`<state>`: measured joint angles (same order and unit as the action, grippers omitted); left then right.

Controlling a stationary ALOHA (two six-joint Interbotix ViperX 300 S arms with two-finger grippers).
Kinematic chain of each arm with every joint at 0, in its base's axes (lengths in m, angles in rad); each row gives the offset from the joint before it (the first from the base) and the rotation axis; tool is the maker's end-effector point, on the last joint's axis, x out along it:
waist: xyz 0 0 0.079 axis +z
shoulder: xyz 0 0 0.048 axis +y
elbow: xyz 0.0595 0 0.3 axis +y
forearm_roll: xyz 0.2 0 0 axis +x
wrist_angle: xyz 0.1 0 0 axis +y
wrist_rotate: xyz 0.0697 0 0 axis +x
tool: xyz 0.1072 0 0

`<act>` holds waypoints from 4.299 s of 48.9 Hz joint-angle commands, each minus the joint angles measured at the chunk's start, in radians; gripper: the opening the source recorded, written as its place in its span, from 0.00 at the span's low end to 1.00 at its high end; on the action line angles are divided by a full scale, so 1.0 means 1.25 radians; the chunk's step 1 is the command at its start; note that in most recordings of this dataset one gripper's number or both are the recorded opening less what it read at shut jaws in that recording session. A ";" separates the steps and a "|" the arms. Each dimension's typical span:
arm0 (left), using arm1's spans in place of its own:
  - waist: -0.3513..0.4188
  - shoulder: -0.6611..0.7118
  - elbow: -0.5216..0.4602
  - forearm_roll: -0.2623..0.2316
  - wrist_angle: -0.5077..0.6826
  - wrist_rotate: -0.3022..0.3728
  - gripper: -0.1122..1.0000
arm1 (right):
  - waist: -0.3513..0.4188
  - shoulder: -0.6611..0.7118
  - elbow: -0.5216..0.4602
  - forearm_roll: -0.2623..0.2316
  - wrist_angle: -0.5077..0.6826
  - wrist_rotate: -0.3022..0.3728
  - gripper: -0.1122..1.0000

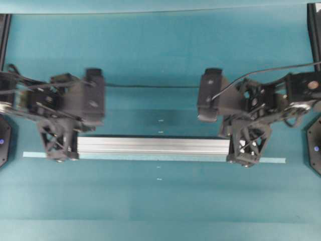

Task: Lift the metal rail with both hands and move it towards you.
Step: 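Move both grippers inward over the two ends of the silver rail, then lower both open grippers around the rail ends, then close both grippers on the rail ends, then lift the rail upward with both grippers, keeping it level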

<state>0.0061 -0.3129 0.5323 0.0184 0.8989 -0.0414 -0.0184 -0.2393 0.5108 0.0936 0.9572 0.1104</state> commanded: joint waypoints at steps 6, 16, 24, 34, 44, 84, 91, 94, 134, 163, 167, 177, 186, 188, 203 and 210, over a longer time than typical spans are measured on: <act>0.001 0.052 -0.047 0.002 0.027 0.026 0.05 | 0.004 0.029 -0.010 0.002 0.010 -0.002 0.10; 0.004 0.063 -0.048 0.007 0.009 0.038 0.05 | 0.011 0.047 -0.010 0.004 0.012 -0.004 0.10; 0.004 0.059 -0.039 0.007 -0.023 0.040 0.05 | 0.010 0.050 -0.004 0.004 0.000 -0.005 0.15; 0.005 0.063 -0.039 0.007 -0.032 0.036 0.14 | 0.010 0.052 0.005 0.002 -0.012 -0.005 0.34; -0.006 0.071 -0.032 0.007 -0.038 0.032 0.57 | 0.016 0.056 0.026 -0.004 -0.040 -0.009 0.86; -0.017 0.190 0.076 0.007 -0.206 0.005 0.99 | 0.048 0.110 0.121 -0.058 -0.228 -0.048 1.00; -0.017 0.222 0.088 0.007 -0.249 0.005 0.99 | 0.048 0.130 0.145 -0.058 -0.274 -0.048 1.00; -0.017 0.234 0.096 0.007 -0.269 0.005 0.99 | 0.048 0.142 0.155 -0.058 -0.293 -0.047 1.00; -0.006 0.299 0.133 0.007 -0.369 0.005 0.99 | 0.042 0.217 0.188 -0.058 -0.412 -0.045 1.00; -0.018 0.299 0.131 0.007 -0.383 0.006 0.85 | 0.039 0.220 0.189 -0.058 -0.385 -0.047 0.89; -0.023 0.299 0.133 0.007 -0.390 0.007 0.68 | 0.039 0.220 0.189 -0.058 -0.383 -0.044 0.74; -0.023 0.298 0.134 0.007 -0.393 0.015 0.36 | 0.034 0.220 0.188 -0.054 -0.409 -0.045 0.45; -0.023 0.299 0.134 0.007 -0.393 0.017 0.36 | 0.033 0.220 0.189 -0.053 -0.400 -0.044 0.45; -0.023 0.298 0.134 0.007 -0.393 0.017 0.36 | 0.033 0.221 0.190 -0.052 -0.396 -0.044 0.45; -0.023 0.297 0.133 0.007 -0.390 0.017 0.36 | 0.025 0.220 0.188 -0.052 -0.391 -0.043 0.45; -0.023 0.254 0.117 0.007 -0.340 0.017 0.36 | 0.020 0.199 0.173 -0.045 -0.353 -0.042 0.45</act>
<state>-0.0184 0.0552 0.7010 0.0261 0.4449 -0.0215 0.0184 0.0261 0.7455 0.0307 0.4909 0.0552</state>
